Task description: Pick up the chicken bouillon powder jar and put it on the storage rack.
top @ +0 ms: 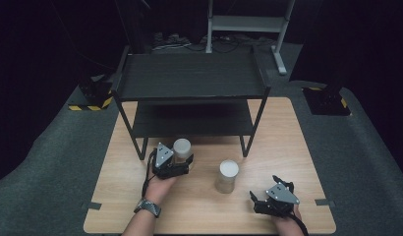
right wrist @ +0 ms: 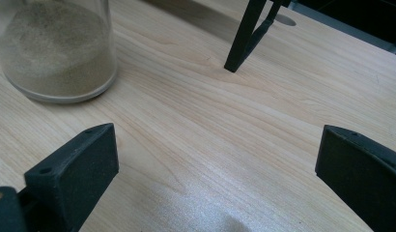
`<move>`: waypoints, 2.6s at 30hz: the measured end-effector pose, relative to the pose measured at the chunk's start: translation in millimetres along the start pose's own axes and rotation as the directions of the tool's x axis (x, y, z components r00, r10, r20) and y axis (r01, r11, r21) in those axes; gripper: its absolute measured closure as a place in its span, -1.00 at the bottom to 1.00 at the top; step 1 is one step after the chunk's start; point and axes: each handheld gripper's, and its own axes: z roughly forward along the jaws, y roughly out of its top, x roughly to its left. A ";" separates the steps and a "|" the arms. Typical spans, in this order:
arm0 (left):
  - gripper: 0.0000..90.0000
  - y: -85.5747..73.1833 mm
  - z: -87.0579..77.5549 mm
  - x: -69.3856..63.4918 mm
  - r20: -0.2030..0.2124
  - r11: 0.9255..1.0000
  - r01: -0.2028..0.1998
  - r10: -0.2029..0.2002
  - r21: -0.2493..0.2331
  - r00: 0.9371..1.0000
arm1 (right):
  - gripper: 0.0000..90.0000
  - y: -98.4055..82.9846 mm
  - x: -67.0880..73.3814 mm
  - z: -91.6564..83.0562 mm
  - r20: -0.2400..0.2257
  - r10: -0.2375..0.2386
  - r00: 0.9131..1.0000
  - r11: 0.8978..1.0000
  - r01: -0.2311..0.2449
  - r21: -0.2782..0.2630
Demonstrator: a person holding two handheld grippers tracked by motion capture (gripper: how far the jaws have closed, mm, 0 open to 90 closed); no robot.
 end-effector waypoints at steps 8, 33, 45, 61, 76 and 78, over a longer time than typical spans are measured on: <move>-0.40 -5.0 2.9 5.1 0.033 1.000 0.024 -0.024 -0.013 0.999 | -0.99 -0.4 -0.5 -0.2 -0.001 0.002 1.000 1.000 -0.002 -0.002; -0.24 -10.5 -12.4 -0.3 0.023 0.998 0.025 -0.024 -0.050 0.999 | -0.99 -0.7 -1.6 -0.3 -0.007 0.004 1.000 1.000 -0.004 -0.004; -0.24 -8.4 -40.3 -4.2 0.041 0.995 0.042 -0.039 -0.091 0.998 | -0.99 -0.3 -0.1 -0.4 -0.003 -0.001 1.000 1.000 0.001 -0.001; -0.24 3.1 -68.4 -10.4 0.037 0.993 -0.012 0.016 -0.117 0.999 | -0.99 -0.1 0.4 -0.2 -0.002 -0.004 1.000 1.000 0.004 0.000; -0.24 15.5 -87.3 -12.8 0.039 0.984 -0.020 0.027 -0.178 0.999 | -0.99 -0.1 0.4 -0.1 -0.002 -0.007 1.000 1.000 0.007 -0.001; -0.24 17.9 -89.6 -12.3 0.039 0.983 -0.020 0.028 -0.184 0.999 | -0.99 0.0 0.4 -0.1 -0.002 -0.007 1.000 1.000 0.007 0.000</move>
